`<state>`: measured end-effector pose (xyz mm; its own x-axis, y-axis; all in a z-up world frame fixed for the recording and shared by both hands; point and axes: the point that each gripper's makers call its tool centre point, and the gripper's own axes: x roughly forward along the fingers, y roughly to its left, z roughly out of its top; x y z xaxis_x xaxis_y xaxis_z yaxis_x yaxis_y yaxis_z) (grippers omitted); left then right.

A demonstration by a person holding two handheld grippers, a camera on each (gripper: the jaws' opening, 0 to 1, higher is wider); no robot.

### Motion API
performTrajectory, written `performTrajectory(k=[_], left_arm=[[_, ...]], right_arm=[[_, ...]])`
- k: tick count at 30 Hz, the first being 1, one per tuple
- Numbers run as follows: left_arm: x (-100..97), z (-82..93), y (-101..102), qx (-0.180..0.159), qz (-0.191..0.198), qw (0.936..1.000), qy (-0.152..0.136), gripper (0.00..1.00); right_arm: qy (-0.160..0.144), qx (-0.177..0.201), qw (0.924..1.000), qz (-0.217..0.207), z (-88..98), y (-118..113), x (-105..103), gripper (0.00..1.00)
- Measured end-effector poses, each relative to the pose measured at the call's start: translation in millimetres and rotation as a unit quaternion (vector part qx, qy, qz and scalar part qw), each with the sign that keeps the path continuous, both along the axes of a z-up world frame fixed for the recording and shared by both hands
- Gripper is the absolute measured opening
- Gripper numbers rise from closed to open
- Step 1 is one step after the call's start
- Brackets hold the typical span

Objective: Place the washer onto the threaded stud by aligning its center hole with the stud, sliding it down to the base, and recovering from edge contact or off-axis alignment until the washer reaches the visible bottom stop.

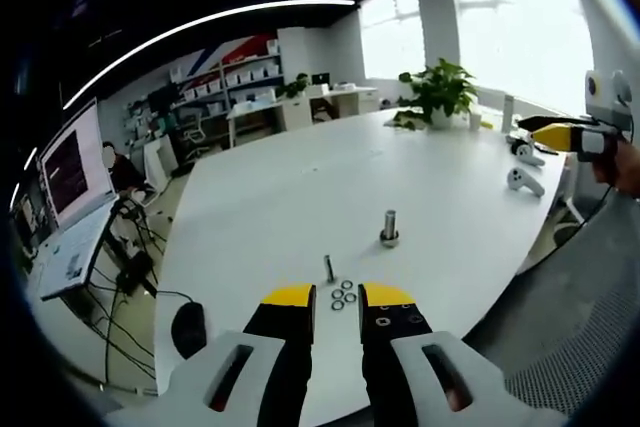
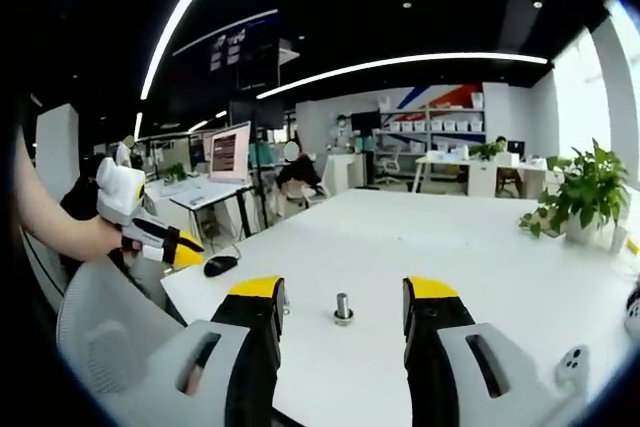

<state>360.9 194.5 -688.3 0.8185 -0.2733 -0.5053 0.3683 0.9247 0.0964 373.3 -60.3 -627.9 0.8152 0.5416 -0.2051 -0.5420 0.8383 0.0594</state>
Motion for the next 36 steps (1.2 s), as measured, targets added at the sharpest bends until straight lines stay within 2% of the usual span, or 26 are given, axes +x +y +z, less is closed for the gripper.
performTrajectory(k=[7,10,13,15,18,19,23,25,28,30,32,36], left_arm=[[1.0,1.1,-6,-0.001,-0.01,1.0,0.001,0.15],[-1.4,-5.5,-8,0.021,-0.018,0.9995,0.013,0.15],[0.4,-2.9,-9,0.013,-0.016,0.9997,0.013,0.15],[-3.3,-16.2,-16,-0.019,-0.026,0.9976,0.06,0.14],[-5.4,-36.0,-19,-0.018,-0.034,0.9931,0.111,0.15],[-3.5,-39.4,-21,-0.018,-0.043,0.9923,0.115,0.15],[7.7,-58.2,-24,0.024,-0.069,0.9855,0.153,0.17],[18.2,-67.9,-27,0.029,-0.07,0.9828,0.169,0.17],[29.1,-91.0,-27,0.044,-0.07,0.9736,0.213,0.19],[35.2,-105.5,-25,0.066,-0.074,0.9681,0.23,0.19],[37.5,-112.7,-24,0.083,-0.074,0.9647,0.238,0.2],[44.5,-133.8,-21,0.098,-0.082,0.9559,0.265,0.2]], right_arm=[[0.005,-0.01,0.9998,-0.014,-4.3,-7,4,0.52],[0.017,-0.012,0.9996,-0.021,-9.7,-9,4,0.54],[0.013,-0.017,0.9996,-0.018,-8.7,-9,4,0.54],[0.014,-0.01,0.9997,-0.018,-7.6,-9,6,0.54],[0.012,-0.011,0.9996,-0.023,-6.5,-12,4,0.54],[0.008,-0.01,0.9996,-0.024,-5.4,-13,3,0.54],[0.011,-0.012,0.9996,-0.024,-7.6,-14,3,0.54],[0.011,-0.011,0.9996,-0.024,-7.2,-14,4,0.54],[0.011,-0.016,0.9996,-0.02,-8.4,-13,3,0.54],[0.009,-0.021,0.9996,-0.019,-8.9,-12,2,0.54],[0.01,-0.023,0.9995,-0.018,-9.7,-12,2,0.53],[0.013,-0.026,0.9993,-0.021,-11.8,-14,3,0.53]])
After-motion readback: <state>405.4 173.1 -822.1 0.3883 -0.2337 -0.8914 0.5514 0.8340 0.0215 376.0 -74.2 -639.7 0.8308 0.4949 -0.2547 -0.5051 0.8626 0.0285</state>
